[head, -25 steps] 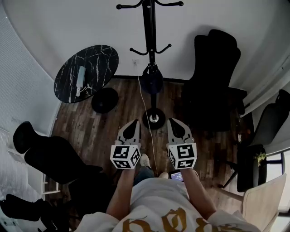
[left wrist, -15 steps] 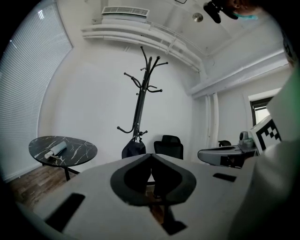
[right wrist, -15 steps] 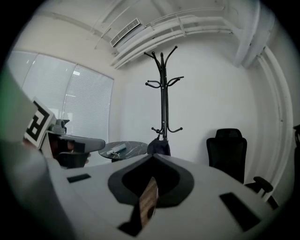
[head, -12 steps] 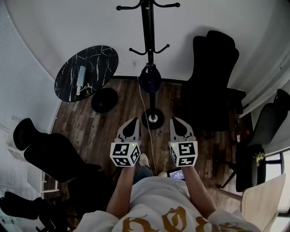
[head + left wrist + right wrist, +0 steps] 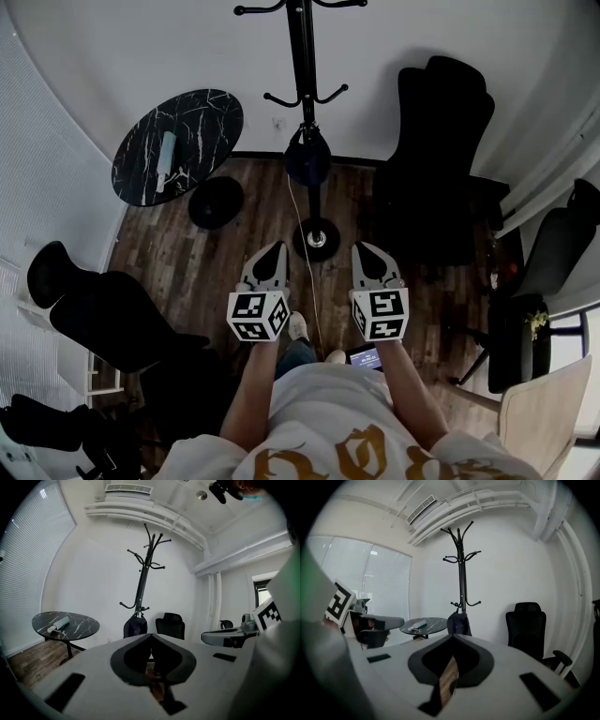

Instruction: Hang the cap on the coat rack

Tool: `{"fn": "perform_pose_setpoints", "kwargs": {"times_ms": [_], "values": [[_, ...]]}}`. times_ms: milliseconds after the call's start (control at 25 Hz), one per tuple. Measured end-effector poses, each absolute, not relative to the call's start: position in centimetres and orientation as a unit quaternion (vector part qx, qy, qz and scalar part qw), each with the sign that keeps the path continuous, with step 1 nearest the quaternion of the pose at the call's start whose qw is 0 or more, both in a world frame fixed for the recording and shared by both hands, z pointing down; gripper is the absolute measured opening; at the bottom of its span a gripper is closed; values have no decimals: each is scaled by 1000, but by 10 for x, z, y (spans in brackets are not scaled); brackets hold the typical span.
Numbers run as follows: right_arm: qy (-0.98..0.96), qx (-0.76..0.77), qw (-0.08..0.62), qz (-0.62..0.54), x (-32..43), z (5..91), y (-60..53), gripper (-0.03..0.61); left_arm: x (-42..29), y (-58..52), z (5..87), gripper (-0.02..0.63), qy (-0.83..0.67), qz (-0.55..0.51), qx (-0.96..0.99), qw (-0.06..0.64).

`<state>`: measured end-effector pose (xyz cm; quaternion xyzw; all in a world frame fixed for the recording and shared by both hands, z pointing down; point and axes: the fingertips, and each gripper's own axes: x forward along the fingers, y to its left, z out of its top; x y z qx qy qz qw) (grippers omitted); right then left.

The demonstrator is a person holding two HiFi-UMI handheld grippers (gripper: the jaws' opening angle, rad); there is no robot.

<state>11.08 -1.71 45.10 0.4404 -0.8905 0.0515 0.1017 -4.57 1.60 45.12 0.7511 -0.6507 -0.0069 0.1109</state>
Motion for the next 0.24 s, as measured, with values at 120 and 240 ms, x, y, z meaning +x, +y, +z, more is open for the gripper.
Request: {"fn": "perform_pose_setpoints", "kwargs": {"times_ms": [120,240], "values": [[-891,438,107,53,108,455,-17,11,-47,16,456,20,-650,5,751,111],[-893,433,108,52,104,456,-15,11,-48,18,458,20,-651,26,752,99]]}}
